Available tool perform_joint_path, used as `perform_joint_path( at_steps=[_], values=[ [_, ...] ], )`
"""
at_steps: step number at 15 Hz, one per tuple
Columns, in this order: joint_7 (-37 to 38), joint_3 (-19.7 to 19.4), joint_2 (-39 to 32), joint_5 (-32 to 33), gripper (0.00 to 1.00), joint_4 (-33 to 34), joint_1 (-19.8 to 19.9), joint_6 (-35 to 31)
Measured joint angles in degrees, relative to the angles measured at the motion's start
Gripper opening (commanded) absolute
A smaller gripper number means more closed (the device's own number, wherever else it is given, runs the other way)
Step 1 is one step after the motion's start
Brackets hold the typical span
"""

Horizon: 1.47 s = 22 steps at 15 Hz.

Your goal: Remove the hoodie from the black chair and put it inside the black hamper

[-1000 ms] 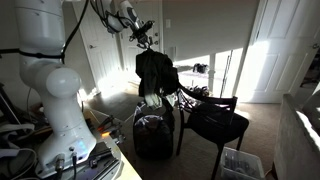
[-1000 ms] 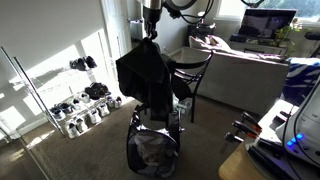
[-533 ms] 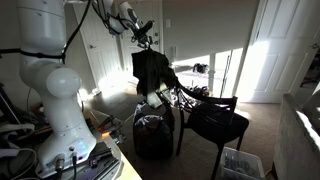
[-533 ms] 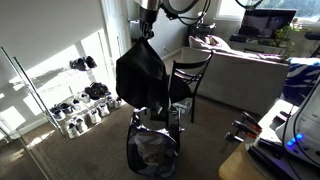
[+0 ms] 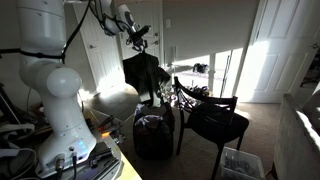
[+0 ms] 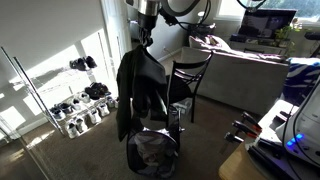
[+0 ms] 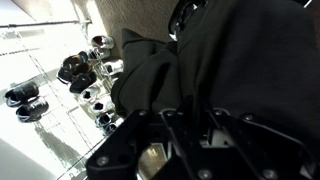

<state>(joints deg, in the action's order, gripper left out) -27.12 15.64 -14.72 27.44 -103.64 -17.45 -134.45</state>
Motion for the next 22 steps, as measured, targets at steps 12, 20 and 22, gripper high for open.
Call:
perform_joint_path(
  at_steps=[12,20,22],
  values=[
    [12.34,1.31,10.35,2.23,0.03,-13.52,-0.59,-8.24],
    [40.02,2.08,24.84,16.85,0.03,-24.18,0.14,-10.57],
    [43.87,3.0,26.73,16.98,0.03,-25.07,0.21,-5.7]
  ],
)
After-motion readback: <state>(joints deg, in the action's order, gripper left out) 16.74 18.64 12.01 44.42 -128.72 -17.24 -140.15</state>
